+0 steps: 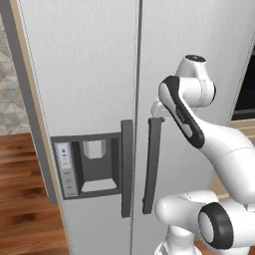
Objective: Retrieve the sausage and cheese from the fridge and place them on the cutting board on the counter.
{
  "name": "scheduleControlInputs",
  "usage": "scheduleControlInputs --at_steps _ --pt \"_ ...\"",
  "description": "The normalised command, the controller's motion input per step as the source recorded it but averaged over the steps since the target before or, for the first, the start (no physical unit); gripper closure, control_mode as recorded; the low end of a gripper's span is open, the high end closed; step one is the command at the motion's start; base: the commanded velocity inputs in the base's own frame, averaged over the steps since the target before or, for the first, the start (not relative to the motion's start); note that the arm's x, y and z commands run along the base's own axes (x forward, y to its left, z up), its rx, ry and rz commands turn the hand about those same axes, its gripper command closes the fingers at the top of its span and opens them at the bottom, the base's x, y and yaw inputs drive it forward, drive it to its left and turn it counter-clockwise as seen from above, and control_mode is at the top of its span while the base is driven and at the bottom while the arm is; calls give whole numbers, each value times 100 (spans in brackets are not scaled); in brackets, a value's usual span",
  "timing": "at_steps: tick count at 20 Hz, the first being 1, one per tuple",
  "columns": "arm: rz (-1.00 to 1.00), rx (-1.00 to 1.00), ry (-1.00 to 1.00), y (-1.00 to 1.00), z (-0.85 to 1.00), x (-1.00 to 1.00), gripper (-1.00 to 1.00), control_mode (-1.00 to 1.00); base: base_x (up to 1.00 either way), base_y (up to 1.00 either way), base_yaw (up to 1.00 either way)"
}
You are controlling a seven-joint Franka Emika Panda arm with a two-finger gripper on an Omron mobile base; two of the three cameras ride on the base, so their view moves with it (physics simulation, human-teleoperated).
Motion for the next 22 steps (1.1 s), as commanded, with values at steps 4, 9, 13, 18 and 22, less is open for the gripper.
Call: scheduleControlInputs --at_steps 4,9,13,18,22 --pt "0 0 0 0 0 0 -100 100 0 0 0" --pt "0 0 0 0 0 0 -100 100 -64 1 3" --pt "0 0 0 0 0 0 -100 100 -85 2 0" --pt "0 0 0 0 0 0 -100 100 -75 21 -4" --pt "0 0 0 0 0 0 -100 100 -57 37 -8"
